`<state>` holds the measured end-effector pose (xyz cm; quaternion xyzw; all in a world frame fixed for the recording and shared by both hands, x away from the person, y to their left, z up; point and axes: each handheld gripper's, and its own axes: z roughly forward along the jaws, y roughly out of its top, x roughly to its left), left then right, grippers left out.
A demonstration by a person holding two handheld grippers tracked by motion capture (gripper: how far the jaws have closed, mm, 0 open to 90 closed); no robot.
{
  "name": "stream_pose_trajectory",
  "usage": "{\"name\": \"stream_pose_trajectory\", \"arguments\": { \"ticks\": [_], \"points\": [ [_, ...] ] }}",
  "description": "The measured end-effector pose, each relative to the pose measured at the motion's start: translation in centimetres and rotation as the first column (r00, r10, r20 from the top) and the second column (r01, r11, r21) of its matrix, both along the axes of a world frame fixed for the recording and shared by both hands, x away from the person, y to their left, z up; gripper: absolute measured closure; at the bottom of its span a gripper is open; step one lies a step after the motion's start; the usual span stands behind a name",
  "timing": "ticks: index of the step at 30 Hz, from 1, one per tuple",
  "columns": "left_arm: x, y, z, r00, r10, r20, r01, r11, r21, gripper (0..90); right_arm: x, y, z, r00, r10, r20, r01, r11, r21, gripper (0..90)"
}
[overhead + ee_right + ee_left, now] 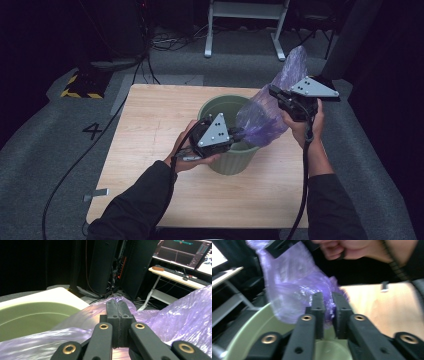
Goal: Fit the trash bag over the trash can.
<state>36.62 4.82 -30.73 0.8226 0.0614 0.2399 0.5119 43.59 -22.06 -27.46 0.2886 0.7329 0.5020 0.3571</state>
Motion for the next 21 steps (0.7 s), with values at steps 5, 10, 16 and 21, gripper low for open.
{"name": "stream_pose_trajectory", "arguments": {
  "ticks": [5, 10, 16, 21],
  "points": [
    [1.4, 0.6, -0.4, 0.9979, 0.064, -0.009, -0.063, 0.9965, 0.055, 86.7, -0.6, -0.1, -0.4, 0.9991, 0.041, -0.012, -0.041, 0.999, -0.001, 90.0],
    [2.8, 1.8, -1.1, 0.9937, 0.104, -0.041, -0.102, 0.9929, 0.062, 87.2, -1.4, -0.6, -0.8, 0.9967, 0.076, -0.030, -0.076, 0.997, 0.001, 83.4],
    [3.9, 2.9, -1.8, 0.9881, 0.139, -0.065, -0.135, 0.9886, 0.066, 87.3, -2.4, -1.9, -1.2, 0.9934, 0.103, -0.049, -0.102, 0.995, 0.021, 66.0],
    [4.4, 3.2, -2.0, 0.9847, 0.158, -0.074, -0.152, 0.9857, 0.072, 87.3, -3.6, -3.1, -1.7, 0.9857, 0.156, -0.064, -0.155, 0.988, 0.023, 45.4]
  ]
}}
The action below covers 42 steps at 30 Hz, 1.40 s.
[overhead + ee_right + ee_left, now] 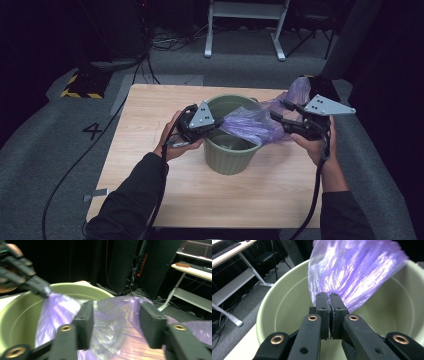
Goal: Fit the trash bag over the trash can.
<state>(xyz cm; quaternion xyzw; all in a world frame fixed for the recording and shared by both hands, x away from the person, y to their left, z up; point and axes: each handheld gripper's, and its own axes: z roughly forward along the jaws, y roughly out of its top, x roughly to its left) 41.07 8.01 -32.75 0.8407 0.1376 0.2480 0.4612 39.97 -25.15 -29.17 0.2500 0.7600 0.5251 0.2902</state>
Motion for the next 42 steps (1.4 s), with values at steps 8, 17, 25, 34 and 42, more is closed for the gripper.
{"name": "stream_pose_trajectory", "arguments": {
  "ticks": [8, 17, 25, 34, 42],
  "points": [
    [0.7, 0.3, -0.4, 0.9996, 0.017, -0.022, -0.017, 0.9999, 0.001, 87.3, -2.9, -2.8, -2.2, 0.9981, 0.061, 0.009, -0.061, 0.998, 0.014, 27.1],
    [1.5, 0.6, -0.8, 0.9985, 0.038, -0.039, -0.037, 0.9992, 0.013, 87.3, -5.0, -3.5, -6.1, 0.9945, 0.102, -0.025, -0.103, 0.994, -0.029, 20.9],
    [2.1, 1.0, -1.1, 0.9971, 0.051, -0.056, -0.051, 0.9987, 0.006, 87.1, -4.9, -1.9, -9.1, 0.9986, 0.022, -0.049, -0.028, 0.990, -0.141, 43.1],
    [2.3, 1.2, -1.1, 0.9966, 0.038, -0.074, -0.040, 0.9986, -0.033, 84.2, -4.8, -2.1, -9.0, 0.9949, -0.084, 0.056, 0.090, 0.990, -0.111, 87.8],
    [2.3, 0.6, -1.3, 0.9969, 0.027, -0.073, -0.029, 0.9993, -0.025, 72.2, -4.8, -2.6, -7.8, 0.9779, -0.165, 0.128, 0.174, 0.983, -0.057, 90.0]
  ]
}}
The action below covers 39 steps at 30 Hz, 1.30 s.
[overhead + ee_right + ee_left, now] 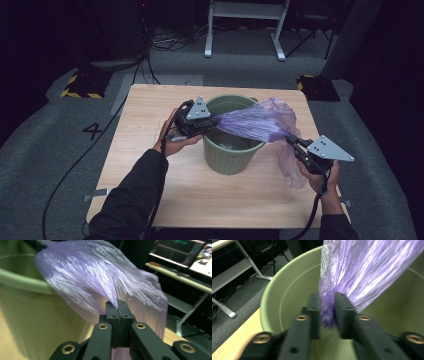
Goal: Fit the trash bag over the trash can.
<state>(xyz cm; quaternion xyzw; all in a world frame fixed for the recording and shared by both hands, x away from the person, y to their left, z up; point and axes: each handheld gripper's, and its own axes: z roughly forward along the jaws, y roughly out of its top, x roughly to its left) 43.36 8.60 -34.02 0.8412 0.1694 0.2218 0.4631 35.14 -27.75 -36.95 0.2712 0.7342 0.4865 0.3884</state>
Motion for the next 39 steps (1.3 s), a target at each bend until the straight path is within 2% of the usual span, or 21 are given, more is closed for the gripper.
{"name": "stream_pose_trajectory", "arguments": {
  "ticks": [3, 5, 7, 11, 14, 19, 23, 26, 29, 39],
  "points": [
    [0.0, -0.1, 0.1, 0.9999, -0.005, -0.012, 0.004, 0.9998, -0.017, 57.9, 0.1, -0.3, 0.6, 0.9990, -0.039, 0.023, 0.039, 0.999, 0.015, 90.0],
    [0.1, 0.0, 0.1, 0.9997, 0.002, -0.025, -0.003, 0.9997, -0.024, 45.0, 0.1, -0.5, 1.1, 0.9974, -0.062, 0.037, 0.061, 0.998, 0.030, 90.0],
    [0.2, 0.3, 0.2, 0.9988, -0.017, -0.045, 0.015, 0.9989, -0.045, 38.5, 0.2, -0.7, 1.5, 0.9961, -0.076, 0.045, 0.074, 0.996, 0.040, 90.0],
    [0.1, 0.8, 0.3, 0.9977, -0.019, -0.065, 0.013, 0.9950, -0.099, 23.9, 0.3, -0.9, 2.3, 0.9918, -0.108, 0.068, 0.105, 0.994, 0.043, 90.0],
    [0.1, 1.1, 0.4, 0.9971, -0.026, -0.072, 0.017, 0.9927, -0.120, 21.1, 0.5, -0.8, 2.7, 0.9907, -0.113, 0.075, 0.110, 0.993, 0.050, 90.0],
    [-0.3, -0.2, 0.3, 0.9988, -0.015, -0.047, 0.013, 0.9982, -0.059, 24.8, 0.6, 0.2, 3.6, 0.9901, -0.099, 0.099, 0.096, 0.995, 0.035, 90.0],
    [-0.5, -1.1, 0.5, 0.9986, -0.030, -0.045, 0.027, 0.9974, -0.067, 24.5, 0.5, 0.9, 4.3, 0.9893, -0.088, 0.117, 0.086, 0.996, 0.022, 90.0],
    [-0.7, -1.3, 1.0, 0.9978, -0.047, -0.047, 0.043, 0.9952, -0.087, 24.3, 0.6, 1.7, 4.6, 0.9915, -0.056, 0.117, 0.057, 0.998, -0.007, 90.0],
    [-1.1, -1.5, 1.3, 0.9971, -0.064, -0.042, 0.060, 0.9943, -0.088, 23.5, 0.7, 2.7, 4.6, 0.9942, -0.013, 0.106, 0.018, 0.999, -0.049, 90.0],
    [-2.7, -3.3, 2.1, 0.9877, -0.155, -0.020, 0.153, 0.9849, -0.082, 21.6, 0.5, 6.4, 4.9, 0.9910, 0.096, 0.094, -0.082, 0.987, -0.136, 89.7]
  ]
}}
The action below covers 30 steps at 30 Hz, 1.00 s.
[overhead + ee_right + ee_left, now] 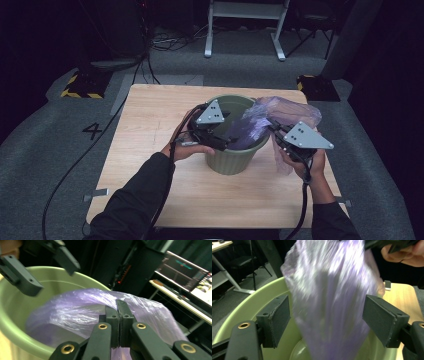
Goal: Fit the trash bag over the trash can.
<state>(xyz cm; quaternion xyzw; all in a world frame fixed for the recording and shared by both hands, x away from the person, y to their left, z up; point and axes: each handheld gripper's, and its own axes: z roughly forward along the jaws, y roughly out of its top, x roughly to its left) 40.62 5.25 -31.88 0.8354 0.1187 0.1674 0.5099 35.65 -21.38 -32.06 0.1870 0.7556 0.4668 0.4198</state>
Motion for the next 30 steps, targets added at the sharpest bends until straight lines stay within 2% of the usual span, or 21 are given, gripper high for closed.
{"name": "stream_pose_trajectory", "arguments": {
  "ticks": [2, 5, 7, 8, 9, 10, 16, 18, 21, 26, 30],
  "points": [
    [-0.2, -0.4, 0.1, 0.9999, -0.011, 0.001, 0.011, 0.9999, 0.001, 21.3, 0.0, 0.8, 0.0, 0.9998, 0.017, -0.005, -0.017, 1.000, -0.021, 89.3],
    [-0.3, -1.1, 0.0, 0.9999, -0.003, 0.015, 0.002, 0.9994, 0.033, 24.0, -0.1, 1.9, 0.0, 0.9989, 0.046, -0.012, -0.047, 0.998, -0.049, 88.5],
    [-0.4, -1.4, -0.2, 0.9987, 0.028, 0.043, -0.031, 0.9965, 0.077, 32.7, -0.2, 2.3, 0.0, 0.9974, 0.068, -0.024, -0.069, 0.996, -0.054, 86.9],
    [-0.4, -1.4, -0.3, 0.9985, 0.031, 0.045, -0.035, 0.9962, 0.080, 38.1, -0.3, 2.6, 0.0, 0.9972, 0.070, -0.024, -0.072, 0.996, -0.058, 85.8],
    [-0.3, -1.3, -0.4, 0.9986, 0.031, 0.043, -0.034, 0.9964, 0.077, 42.1, -0.3, 2.7, 0.0, 0.9969, 0.075, -0.025, -0.076, 0.995, -0.059, 84.8],
    [-0.3, -1.1, -0.4, 0.9989, 0.021, 0.042, -0.024, 0.9968, 0.076, 52.7, -0.4, 2.8, -0.1, 0.9964, 0.078, -0.032, -0.080, 0.995, -0.056, 83.5],
    [-0.5, -0.9, -0.7, 0.9971, -0.004, 0.076, -0.005, 0.9936, 0.113, 80.6, -0.7, 3.2, -0.4, 0.9936, 0.099, -0.053, -0.102, 0.993, -0.055, 75.1],
    [-0.5, -0.9, -0.9, 0.9964, -0.002, 0.084, -0.009, 0.9917, 0.129, 84.4, -0.7, 3.2, -0.4, 0.9929, 0.101, -0.062, -0.104, 0.993, -0.049, 69.3],
    [-0.4, -0.7, -1.0, 0.9960, 0.008, 0.089, -0.020, 0.9914, 0.129, 88.4, -0.8, 2.8, -0.4, 0.9906, 0.112, -0.078, -0.115, 0.993, -0.035, 59.9],
    [0.1, 0.1, -1.2, 0.9976, 0.023, 0.066, -0.030, 0.9939, 0.106, 89.6, -1.2, 1.4, -0.3, 0.9847, 0.128, -0.118, -0.127, 0.992, 0.021, 44.1],
    [0.3, 0.5, -1.3, 0.9972, 0.035, 0.066, -0.042, 0.9933, 0.108, 89.7, -1.8, 0.0, -0.4, 0.9843, 0.117, -0.133, -0.113, 0.993, 0.033, 34.8]
  ]
}}
